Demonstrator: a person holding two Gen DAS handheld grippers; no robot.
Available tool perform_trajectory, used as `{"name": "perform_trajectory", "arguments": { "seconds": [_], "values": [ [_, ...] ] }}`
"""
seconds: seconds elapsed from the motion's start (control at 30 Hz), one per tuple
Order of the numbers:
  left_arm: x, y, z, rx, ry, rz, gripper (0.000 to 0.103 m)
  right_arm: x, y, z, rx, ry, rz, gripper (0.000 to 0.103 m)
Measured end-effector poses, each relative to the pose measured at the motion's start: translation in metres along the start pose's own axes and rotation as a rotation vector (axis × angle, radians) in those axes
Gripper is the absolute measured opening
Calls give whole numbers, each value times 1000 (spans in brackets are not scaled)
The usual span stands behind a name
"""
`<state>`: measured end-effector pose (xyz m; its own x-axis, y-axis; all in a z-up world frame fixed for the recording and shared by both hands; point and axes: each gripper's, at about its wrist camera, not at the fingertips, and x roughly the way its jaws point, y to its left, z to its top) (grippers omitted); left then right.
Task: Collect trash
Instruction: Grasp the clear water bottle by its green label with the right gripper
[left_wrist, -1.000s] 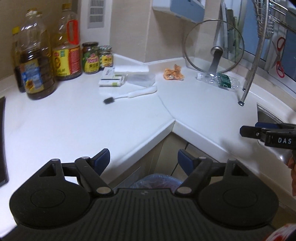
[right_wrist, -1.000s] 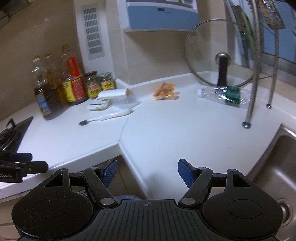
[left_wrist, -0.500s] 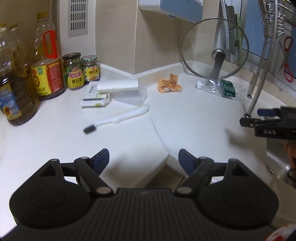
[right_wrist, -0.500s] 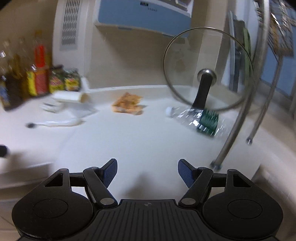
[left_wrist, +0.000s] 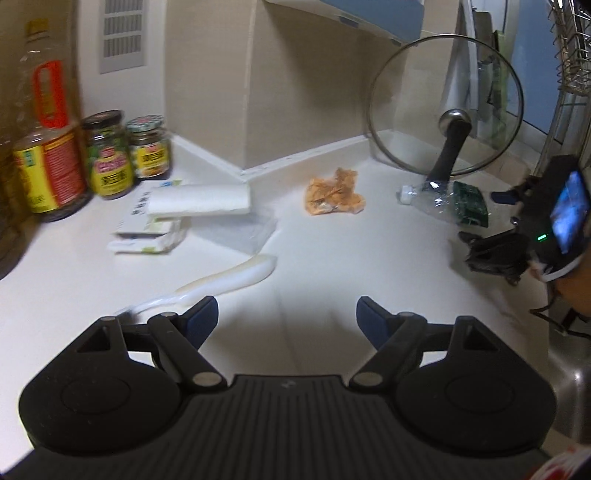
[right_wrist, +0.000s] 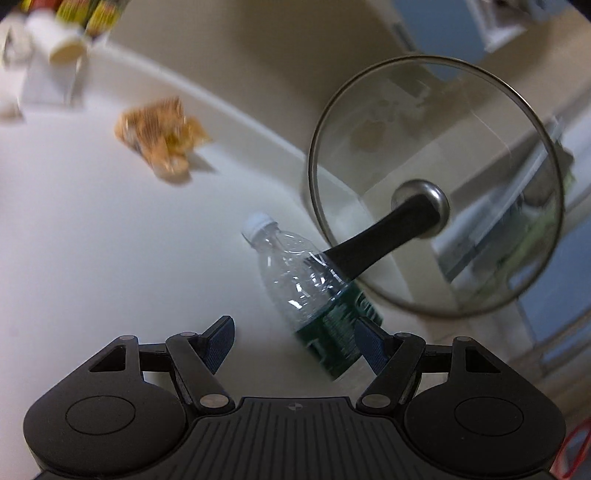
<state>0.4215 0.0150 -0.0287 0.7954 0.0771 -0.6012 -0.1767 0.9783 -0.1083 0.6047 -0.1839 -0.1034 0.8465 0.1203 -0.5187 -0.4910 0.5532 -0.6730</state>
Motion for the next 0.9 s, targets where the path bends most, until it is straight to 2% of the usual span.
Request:
{"name": "perform_trajectory", "arguments": {
  "seconds": [0.1, 0.27, 0.37, 0.57, 0.8, 0.9],
  "values": [
    [15, 0, 7, -12, 3, -59, 80, 21, 7, 3, -116, 63, -26, 71],
    [31, 3, 18, -28, -4, -131, 80, 49, 10, 4, -214, 148, -57, 60],
    [36, 8, 24, -40, -3, -155, 80, 65, 8, 6, -250, 186, -80, 54],
    [45, 18, 32, -66, 1, -160, 80, 83, 2, 6, -297, 239, -118, 51],
    [51, 18, 35, -72, 6, -161, 80, 93, 1, 15, -312, 234, -149, 50],
    [53, 18, 35, -78, 11, -158, 80, 87, 2, 20, -300, 171, -167, 46]
  ]
}}
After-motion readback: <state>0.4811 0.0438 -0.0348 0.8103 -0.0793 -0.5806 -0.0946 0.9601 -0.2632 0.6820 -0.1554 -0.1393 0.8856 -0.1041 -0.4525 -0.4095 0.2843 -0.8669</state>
